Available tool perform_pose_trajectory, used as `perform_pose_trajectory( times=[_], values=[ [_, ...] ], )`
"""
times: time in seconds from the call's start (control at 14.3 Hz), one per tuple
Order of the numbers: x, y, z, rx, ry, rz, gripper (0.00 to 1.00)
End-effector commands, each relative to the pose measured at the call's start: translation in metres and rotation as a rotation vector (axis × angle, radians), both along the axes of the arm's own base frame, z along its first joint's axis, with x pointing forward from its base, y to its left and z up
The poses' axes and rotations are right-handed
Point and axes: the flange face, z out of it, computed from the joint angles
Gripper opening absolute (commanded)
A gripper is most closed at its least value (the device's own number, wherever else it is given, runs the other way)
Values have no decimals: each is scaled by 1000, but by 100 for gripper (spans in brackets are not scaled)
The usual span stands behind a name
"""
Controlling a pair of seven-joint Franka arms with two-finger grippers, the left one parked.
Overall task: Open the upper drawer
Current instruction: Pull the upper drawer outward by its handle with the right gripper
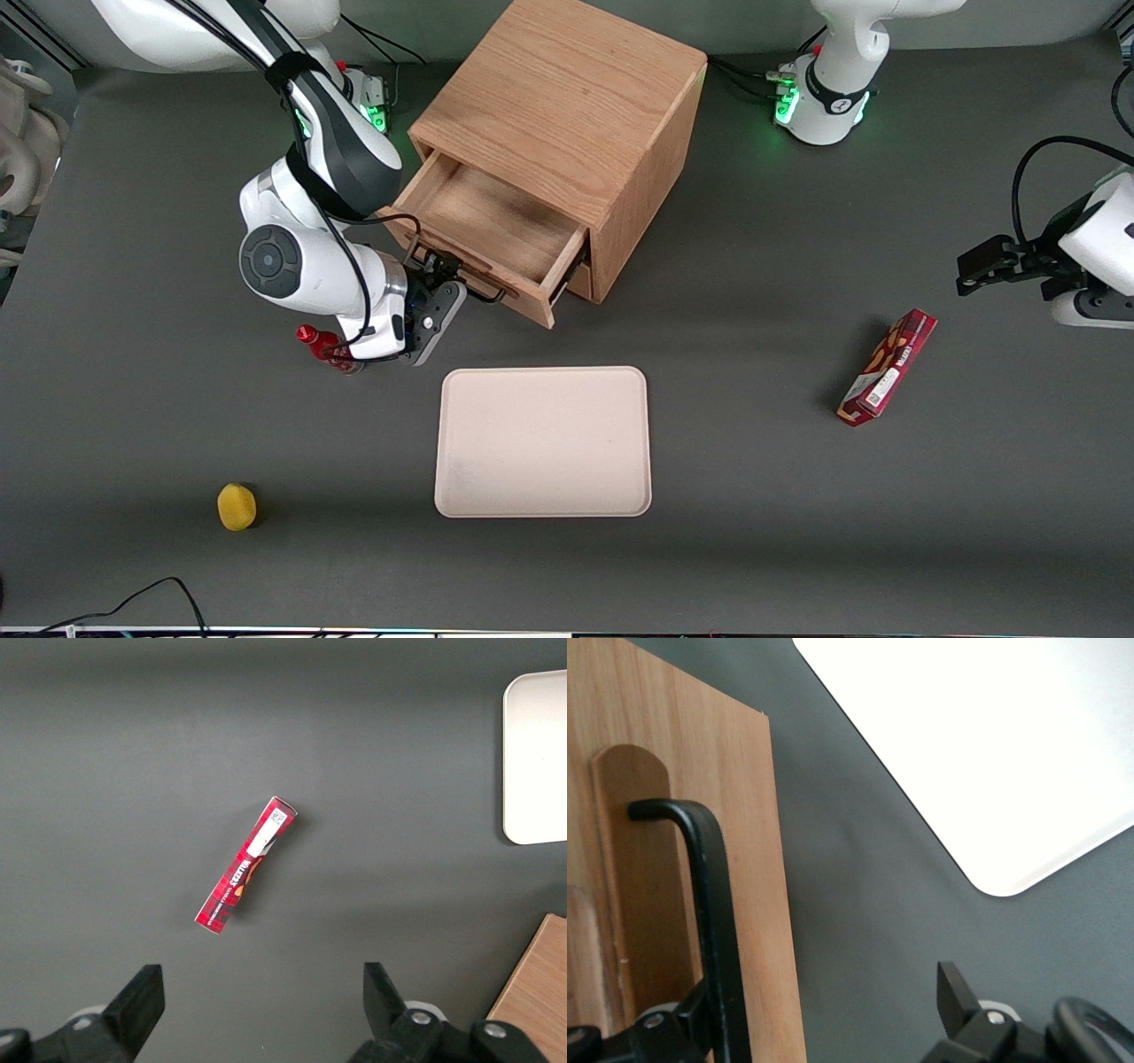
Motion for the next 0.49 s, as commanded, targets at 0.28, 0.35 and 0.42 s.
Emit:
perform_pose_trajectory(
  times=[0.28,0.35,0.42],
  values=[
    [45,-16,-1,-9,-13,27,100],
    [47,-19,-2,-12,-19,39,100],
    [49,-21,0,-11,-27,48,100]
  ],
)
